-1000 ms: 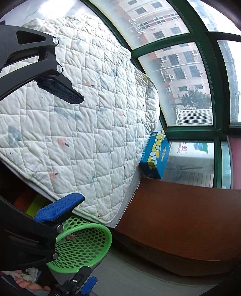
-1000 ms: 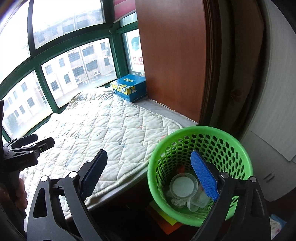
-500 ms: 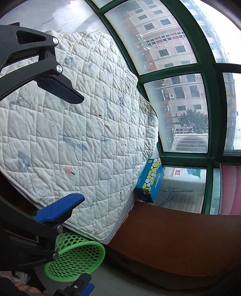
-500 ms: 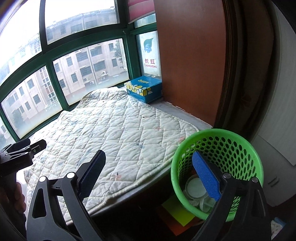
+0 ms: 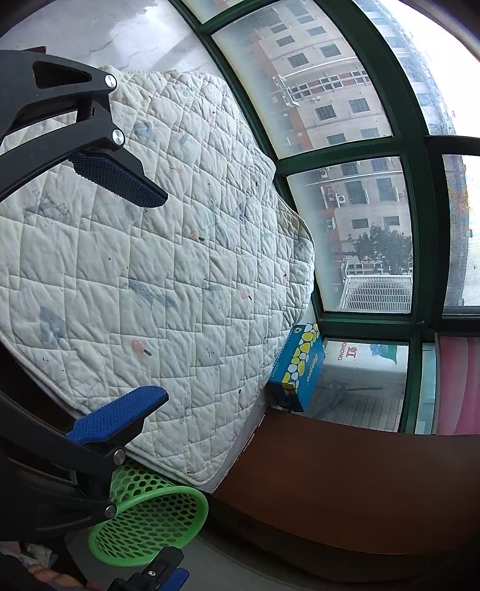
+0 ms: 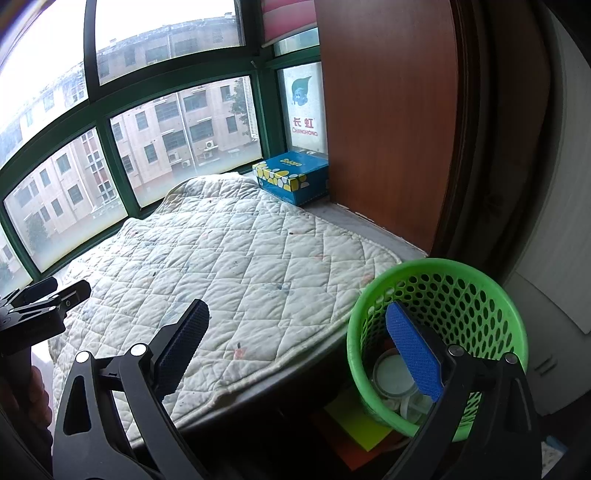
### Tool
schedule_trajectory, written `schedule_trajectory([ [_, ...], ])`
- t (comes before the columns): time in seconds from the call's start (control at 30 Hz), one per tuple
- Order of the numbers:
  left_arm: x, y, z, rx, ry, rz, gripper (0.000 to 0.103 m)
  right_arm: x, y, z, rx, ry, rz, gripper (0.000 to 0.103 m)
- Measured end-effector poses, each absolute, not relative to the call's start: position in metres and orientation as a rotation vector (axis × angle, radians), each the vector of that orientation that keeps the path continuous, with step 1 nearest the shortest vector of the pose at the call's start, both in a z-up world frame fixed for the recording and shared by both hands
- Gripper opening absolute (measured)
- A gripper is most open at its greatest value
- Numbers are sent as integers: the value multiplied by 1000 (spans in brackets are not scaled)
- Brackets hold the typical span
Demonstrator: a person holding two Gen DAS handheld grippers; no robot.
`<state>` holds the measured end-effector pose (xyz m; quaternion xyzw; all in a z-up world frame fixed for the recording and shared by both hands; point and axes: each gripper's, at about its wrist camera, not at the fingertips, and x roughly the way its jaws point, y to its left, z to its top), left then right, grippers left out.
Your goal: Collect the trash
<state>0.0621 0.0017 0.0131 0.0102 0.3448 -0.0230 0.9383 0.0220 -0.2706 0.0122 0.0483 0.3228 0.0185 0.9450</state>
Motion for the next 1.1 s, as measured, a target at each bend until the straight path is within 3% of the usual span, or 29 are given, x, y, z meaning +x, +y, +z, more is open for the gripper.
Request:
schedule_trajectory([
  [1.1, 65, 8, 6, 5, 722, -1, 94, 26, -265, 5, 87, 675, 47, 96],
])
